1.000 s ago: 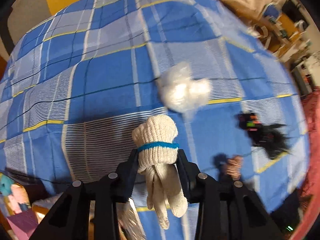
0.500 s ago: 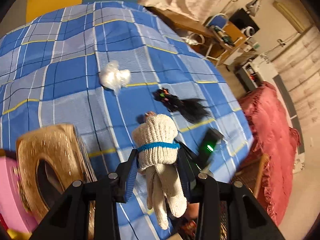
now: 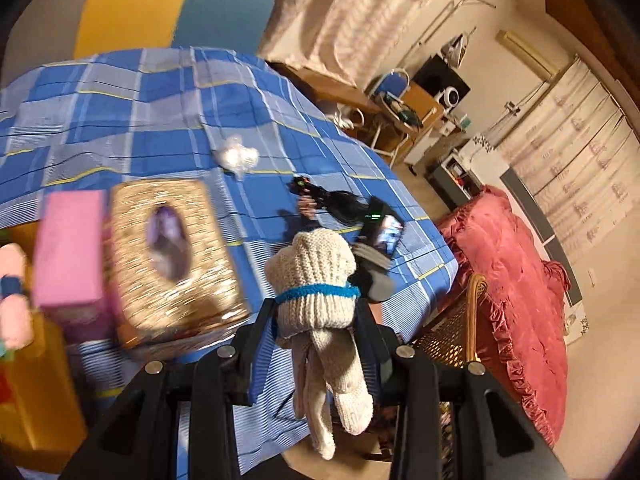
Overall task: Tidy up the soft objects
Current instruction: 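Carry the white gloves to the tray with the left tool while the right tool carries the scrunchie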
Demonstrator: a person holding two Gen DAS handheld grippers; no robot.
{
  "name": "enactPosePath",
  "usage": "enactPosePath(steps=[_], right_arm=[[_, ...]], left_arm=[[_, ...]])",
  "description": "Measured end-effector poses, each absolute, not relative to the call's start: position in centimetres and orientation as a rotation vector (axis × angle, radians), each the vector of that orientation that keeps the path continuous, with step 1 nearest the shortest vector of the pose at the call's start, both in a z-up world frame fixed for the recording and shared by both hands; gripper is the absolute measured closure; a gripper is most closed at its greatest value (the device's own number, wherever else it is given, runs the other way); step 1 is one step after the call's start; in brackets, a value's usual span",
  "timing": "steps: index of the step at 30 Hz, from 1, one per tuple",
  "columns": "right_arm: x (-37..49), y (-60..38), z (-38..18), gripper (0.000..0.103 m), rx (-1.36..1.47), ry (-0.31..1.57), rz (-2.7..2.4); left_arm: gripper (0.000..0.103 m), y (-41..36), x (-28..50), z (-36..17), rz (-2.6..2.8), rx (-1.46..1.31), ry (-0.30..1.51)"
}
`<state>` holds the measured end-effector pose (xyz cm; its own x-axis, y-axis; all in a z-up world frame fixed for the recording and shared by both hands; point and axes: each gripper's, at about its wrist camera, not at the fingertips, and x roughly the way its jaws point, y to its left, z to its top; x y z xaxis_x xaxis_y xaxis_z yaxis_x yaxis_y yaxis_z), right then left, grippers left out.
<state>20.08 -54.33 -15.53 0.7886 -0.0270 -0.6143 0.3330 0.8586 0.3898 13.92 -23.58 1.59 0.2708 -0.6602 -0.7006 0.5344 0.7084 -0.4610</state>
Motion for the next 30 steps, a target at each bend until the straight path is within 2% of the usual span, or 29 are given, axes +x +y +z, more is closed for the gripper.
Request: enactPosePath(steps=[14, 24, 30], right_arm=[[17.6, -52.1, -13.1, 0.082, 0.436, 0.64, -0.213], [13.2, -50.1, -8.9, 0.082, 0.517, 0.538, -0.177], [10.9, -47.2, -5.9, 0.082, 0.505, 0.48, -0.126]], left_arm=[[0.065, -7.4, 15.1, -1.3, -0.583, -0.257, 1.007], [0.065, 1.6, 17.8, -6.7, -0.374, -0.315, 1.121], [0.065, 4.0, 18.9, -9.5, -0.286, -0.264, 1.183]])
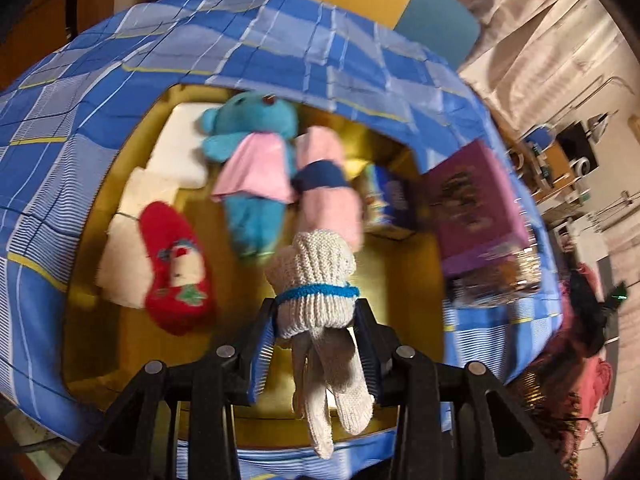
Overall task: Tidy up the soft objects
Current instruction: 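Carry the white gloves to the tray with the left tool while the right tool carries the scrunchie, then lower the gloves and scrunchie into the tray beside the doll with both tools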
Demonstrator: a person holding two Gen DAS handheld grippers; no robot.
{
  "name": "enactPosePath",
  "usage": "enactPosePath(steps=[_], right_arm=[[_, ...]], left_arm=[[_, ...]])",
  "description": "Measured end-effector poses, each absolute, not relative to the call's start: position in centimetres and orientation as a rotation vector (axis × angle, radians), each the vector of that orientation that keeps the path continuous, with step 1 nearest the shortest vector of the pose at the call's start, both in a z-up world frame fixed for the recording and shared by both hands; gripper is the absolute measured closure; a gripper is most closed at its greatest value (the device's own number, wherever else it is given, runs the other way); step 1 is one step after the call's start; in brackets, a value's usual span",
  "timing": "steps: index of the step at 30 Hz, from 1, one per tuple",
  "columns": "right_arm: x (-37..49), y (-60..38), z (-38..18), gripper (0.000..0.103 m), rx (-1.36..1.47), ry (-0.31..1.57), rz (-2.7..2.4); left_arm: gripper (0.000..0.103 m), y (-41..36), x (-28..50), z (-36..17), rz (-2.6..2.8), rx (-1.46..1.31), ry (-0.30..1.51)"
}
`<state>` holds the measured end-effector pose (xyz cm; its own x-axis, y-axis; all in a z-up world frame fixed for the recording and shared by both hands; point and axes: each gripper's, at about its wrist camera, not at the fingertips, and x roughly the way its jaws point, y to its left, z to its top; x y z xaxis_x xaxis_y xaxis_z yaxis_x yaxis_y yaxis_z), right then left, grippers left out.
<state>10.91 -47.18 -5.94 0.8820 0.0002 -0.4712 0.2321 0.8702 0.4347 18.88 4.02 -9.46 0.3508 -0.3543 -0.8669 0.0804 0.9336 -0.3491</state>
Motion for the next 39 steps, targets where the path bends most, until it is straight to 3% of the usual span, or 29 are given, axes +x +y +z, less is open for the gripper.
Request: enactPosePath(steps=[8, 18, 39], right_arm=[[7.9, -41.9, -1.9, 0.082, 0.499, 0.401, -0.004], [6.5, -32.7, 1.7, 0.082, 0.432, 0.379, 0.243], [9.7, -15.5, -3.6, 0.082, 0.177, 0.72, 0.551]], left_arm=[[0.065, 5.9, 20.3, -11.6, -0.208, -0.224, 1.213], [0.057, 5.4, 21.0, -12.3, -0.23, -0.27, 1.185], [0.055, 10.3, 16.2, -6.7, -0.087, -0.334, 0.922]])
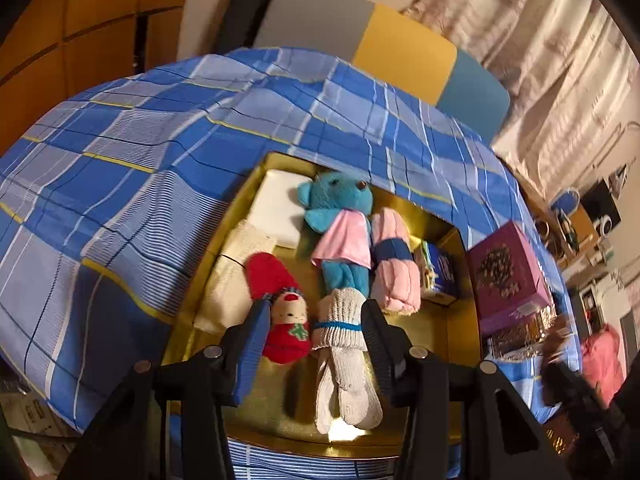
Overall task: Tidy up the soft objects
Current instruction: 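Lower the gloves and scrunchie into the tray beside the doll with both tools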
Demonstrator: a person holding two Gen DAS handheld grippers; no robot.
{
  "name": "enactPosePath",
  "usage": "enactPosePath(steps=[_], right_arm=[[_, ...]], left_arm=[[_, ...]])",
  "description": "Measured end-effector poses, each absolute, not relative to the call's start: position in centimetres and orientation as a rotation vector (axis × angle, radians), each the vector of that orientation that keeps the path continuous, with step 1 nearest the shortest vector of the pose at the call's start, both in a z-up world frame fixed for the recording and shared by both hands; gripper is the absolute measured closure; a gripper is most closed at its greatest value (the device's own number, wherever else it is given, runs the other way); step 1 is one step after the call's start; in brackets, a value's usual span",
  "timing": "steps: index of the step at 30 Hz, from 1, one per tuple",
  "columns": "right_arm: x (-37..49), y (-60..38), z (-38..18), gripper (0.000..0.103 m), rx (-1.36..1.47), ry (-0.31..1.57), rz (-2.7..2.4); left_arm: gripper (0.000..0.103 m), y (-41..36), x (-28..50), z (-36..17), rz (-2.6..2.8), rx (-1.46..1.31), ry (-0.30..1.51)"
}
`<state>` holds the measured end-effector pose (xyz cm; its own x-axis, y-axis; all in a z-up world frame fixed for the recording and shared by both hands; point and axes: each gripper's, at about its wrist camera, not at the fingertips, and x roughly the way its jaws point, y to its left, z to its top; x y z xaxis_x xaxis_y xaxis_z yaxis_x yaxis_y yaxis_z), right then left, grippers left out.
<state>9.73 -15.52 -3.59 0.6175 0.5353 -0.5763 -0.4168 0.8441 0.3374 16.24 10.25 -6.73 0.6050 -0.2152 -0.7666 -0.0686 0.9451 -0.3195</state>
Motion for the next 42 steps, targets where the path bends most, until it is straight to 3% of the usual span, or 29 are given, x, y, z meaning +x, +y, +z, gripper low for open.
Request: enactPosePath(steps=[14, 28, 33, 42], right_arm=[[15.0, -8.3, -8.5, 0.081, 0.054, 0.982, 0.463], [16.9, -6.3, -10.5, 0.078, 0.017, 1.019, 0.395], [17.1, -6.2, -10.8, 0.068, 0.024, 1.025, 0.39], [15.2, -7.0, -9.3, 0.066, 0.066, 0.989, 0.423]], left_arm=[[0.055, 12.5, 14.4, -7.3, -0.036, -0.389, 0.884], [0.055, 13.0, 13.5, -7.6, -0.042, -0.425, 0.876], [0.055, 12.8, 13.4, -7.4, -0.046, -0.424, 0.872], [0.055, 12.9, 13.3, -7.5, -0.046, -0.447, 0.866]])
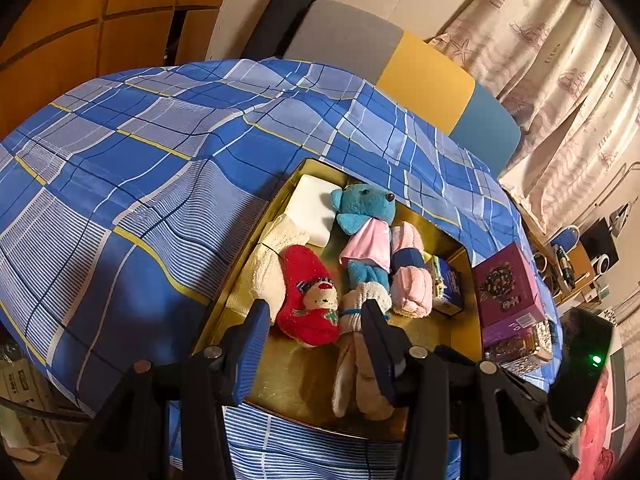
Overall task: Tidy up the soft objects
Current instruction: 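Lower the gloves and scrunchie into the tray beside the doll with both tools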
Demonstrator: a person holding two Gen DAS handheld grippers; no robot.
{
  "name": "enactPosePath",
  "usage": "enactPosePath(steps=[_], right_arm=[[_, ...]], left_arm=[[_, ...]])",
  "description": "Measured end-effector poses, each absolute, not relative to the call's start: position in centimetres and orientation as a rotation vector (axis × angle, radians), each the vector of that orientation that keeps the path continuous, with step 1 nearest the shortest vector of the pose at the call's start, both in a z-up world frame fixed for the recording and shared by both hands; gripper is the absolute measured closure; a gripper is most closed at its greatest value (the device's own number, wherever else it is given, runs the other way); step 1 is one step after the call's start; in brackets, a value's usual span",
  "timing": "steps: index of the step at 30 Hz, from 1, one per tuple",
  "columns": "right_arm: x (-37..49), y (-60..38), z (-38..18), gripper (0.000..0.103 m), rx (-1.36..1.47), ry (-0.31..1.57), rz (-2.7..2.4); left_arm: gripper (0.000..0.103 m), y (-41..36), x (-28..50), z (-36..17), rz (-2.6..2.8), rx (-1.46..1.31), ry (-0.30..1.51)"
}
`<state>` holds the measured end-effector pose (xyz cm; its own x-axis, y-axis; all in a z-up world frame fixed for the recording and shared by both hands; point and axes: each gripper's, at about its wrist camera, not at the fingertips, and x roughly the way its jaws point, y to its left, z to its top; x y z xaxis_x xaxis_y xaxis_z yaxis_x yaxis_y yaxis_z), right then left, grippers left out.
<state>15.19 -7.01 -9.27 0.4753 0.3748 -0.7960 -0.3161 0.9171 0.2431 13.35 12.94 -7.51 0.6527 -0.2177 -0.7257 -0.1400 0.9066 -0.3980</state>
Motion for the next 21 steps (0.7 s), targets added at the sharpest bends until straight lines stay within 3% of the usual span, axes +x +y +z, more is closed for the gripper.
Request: enactPosePath(steps=[10, 21], right_arm=[[11.6, -8.2, -3.6, 0.059, 0.073, 0.79, 0.508], [10.4, -9.2, -1.7, 0.059, 0.028, 0.755, 0.447]], left_arm=[[0.055, 11.5, 13.1, -7.4, -0.084, -0.444, 0.865], [0.055, 10.3, 12.8, -7.3, -0.097, -0.409, 0.874]])
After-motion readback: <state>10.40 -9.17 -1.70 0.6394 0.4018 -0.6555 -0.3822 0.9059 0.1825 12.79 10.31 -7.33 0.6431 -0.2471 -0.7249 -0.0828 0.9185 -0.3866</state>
